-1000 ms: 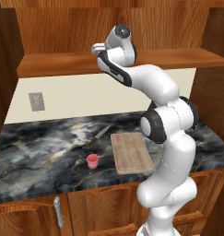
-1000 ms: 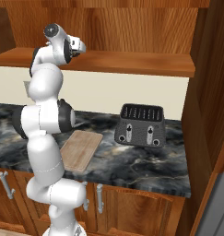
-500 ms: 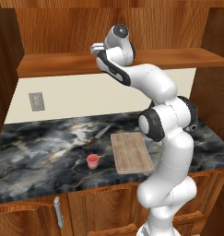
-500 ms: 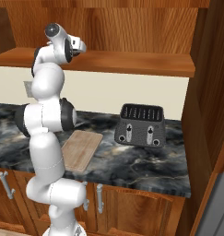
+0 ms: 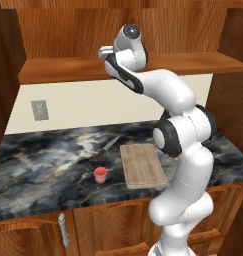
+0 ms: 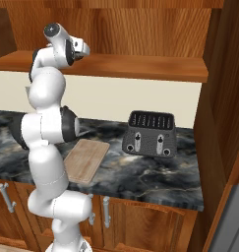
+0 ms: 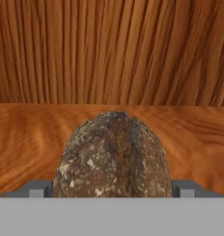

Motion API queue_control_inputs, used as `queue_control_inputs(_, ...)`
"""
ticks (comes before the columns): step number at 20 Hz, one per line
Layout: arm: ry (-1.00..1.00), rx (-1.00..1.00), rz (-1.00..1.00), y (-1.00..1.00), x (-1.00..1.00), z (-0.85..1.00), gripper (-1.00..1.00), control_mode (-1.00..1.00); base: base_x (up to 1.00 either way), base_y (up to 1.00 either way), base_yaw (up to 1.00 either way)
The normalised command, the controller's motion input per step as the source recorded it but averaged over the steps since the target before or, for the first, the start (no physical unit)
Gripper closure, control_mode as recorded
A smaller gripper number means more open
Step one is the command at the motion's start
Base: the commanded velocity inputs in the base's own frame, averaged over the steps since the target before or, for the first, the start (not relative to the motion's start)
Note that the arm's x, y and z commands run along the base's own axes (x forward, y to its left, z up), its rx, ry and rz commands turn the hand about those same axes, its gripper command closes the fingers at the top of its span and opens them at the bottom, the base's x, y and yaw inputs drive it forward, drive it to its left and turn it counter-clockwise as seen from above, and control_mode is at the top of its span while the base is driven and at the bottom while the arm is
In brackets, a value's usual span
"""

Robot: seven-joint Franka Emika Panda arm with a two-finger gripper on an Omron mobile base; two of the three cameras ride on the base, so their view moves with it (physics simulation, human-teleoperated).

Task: Pick the bread, place it on the cutting board, pick the jam, place it on the counter, and close the cabinet.

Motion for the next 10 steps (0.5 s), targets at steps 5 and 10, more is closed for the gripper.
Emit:
queue_control_inputs(5,0.00,0.00,0.00,-0.01,-0.42,0.00,1.00,-1.00,0.00,0.00,0.00)
queue_control_inputs(10,0.00,0.00,0.00,-0.07,-0.49,0.12,1.00,-1.00,0.00,0.00,0.00)
